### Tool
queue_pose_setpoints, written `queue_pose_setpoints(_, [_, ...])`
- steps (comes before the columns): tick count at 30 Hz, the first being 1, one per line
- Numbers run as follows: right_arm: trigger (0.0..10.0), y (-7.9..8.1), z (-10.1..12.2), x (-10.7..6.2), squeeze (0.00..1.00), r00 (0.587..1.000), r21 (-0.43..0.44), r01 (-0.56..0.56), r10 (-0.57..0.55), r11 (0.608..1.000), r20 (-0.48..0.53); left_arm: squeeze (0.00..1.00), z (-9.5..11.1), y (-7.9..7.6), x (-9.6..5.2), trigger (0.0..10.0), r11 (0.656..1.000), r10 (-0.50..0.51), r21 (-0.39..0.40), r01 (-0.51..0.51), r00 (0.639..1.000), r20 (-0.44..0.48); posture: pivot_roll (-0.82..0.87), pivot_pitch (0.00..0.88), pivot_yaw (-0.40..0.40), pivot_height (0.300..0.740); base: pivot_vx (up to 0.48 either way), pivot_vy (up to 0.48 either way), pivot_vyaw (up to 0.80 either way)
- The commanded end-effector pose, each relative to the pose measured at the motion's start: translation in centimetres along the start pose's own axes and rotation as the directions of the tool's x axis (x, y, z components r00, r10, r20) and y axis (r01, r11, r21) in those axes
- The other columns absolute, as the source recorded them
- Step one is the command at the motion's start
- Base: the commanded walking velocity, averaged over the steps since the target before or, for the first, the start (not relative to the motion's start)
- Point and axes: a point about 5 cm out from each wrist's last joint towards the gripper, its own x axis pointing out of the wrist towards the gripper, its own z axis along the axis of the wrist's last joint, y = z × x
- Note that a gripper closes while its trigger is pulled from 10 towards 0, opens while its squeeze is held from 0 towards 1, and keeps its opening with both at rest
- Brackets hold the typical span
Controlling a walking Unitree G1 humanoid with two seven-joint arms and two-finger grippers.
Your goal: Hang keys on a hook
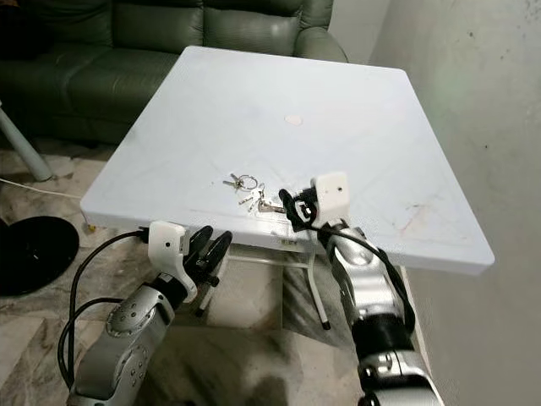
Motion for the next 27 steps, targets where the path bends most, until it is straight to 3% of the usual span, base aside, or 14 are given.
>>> queue_pose_setpoints(1, [10.0,-0.2,-0.3,0.4,0.00,0.999,0.010,0.025,-0.025,1.000,-0.043,0.00,0.1,-0.1,-0.4,10.0,1.000,0.005,-0.004,-0.005,1.000,-0.008,0.15,0.175,-0.094,0.736,0.000,0.000,0.00])
queue_pose_setpoints(11, [10.0,-0.7,-1.1,0.7,0.00,0.996,0.000,0.037,-0.037,0.999,-0.083,0.00,0.0,-0.1,-1.1,10.0,1.000,0.027,-0.009,-0.027,0.999,-0.024,0.17,0.191,-0.100,0.736,0.000,0.000,0.00])
queue_pose_setpoints(13, [8.3,-1.1,-1.1,0.5,0.00,0.998,0.020,0.033,-0.031,0.999,-0.062,0.00,0.0,-0.1,-1.2,10.0,0.999,0.030,-0.011,-0.030,0.999,-0.027,0.17,0.191,-0.101,0.736,0.000,0.000,0.00])
queue_pose_setpoints(14, [3.0,-1.3,-1.1,0.3,0.00,0.998,0.026,0.036,-0.035,0.999,-0.054,0.00,0.0,-0.1,-1.2,10.0,0.999,0.031,-0.012,-0.031,0.999,-0.027,0.17,0.192,-0.101,0.736,0.000,0.000,0.00])
queue_pose_setpoints(15, [3.0,-1.5,-1.1,0.2,0.00,0.998,0.031,0.040,-0.038,0.999,-0.045,0.00,0.0,-0.1,-1.3,10.0,0.999,0.032,-0.013,-0.033,0.999,-0.028,0.17,0.192,-0.101,0.736,0.000,0.000,0.00])
queue_pose_setpoints(16, [0.0,-1.7,-1.1,0.1,0.00,0.998,0.029,0.044,-0.043,0.999,-0.039,0.00,0.0,-0.1,-1.3,10.0,0.999,0.033,-0.014,-0.033,0.999,-0.028,0.17,0.192,-0.101,0.736,0.000,0.000,0.00])
queue_pose_setpoints(27, [0.0,-2.6,-1.2,-0.4,0.00,0.998,0.026,0.059,-0.058,0.998,-0.010,0.00,0.1,-0.4,-1.0,10.0,1.000,0.025,-0.017,-0.026,0.999,-0.032,0.15,0.190,-0.090,0.736,0.000,0.000,0.00])
